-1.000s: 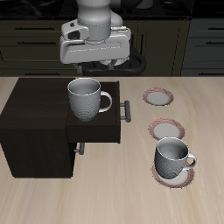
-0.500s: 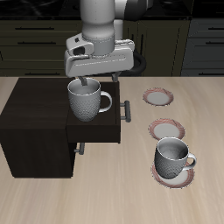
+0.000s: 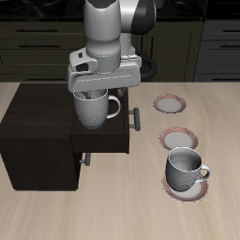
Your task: Place the porcelain mug that is in the drawer onto the top of the cabinet and close the drawer
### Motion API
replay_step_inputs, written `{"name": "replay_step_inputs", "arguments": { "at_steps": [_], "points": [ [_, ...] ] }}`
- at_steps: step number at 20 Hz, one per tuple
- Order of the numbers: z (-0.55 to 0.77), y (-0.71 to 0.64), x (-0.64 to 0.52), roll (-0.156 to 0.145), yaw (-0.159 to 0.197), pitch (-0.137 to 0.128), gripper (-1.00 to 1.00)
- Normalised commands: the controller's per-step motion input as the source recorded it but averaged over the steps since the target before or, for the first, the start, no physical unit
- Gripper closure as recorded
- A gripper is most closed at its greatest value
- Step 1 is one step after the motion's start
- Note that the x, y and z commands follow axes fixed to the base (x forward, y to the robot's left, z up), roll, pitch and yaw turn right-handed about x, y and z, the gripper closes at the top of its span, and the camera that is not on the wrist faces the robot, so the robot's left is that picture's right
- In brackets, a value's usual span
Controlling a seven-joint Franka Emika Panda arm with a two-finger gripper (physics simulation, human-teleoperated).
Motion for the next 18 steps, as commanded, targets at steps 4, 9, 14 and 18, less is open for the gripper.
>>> {"name": "replay_step_inputs", "arguments": {
  "at_steps": [4,9,14,18],
  "points": [
    [0.02,-0.1,0.01,-0.003,-0.047,-0.007,1.0],
    [0.02,-0.09,-0.01,-0.021,-0.014,-0.005,1.0],
    [0.15,-0.04,-0.04,-0.021,-0.024,-0.025,1.0],
    [0.27,-0.03,-0.14,-0.013,-0.013,-0.041,1.0]
  ]
}}
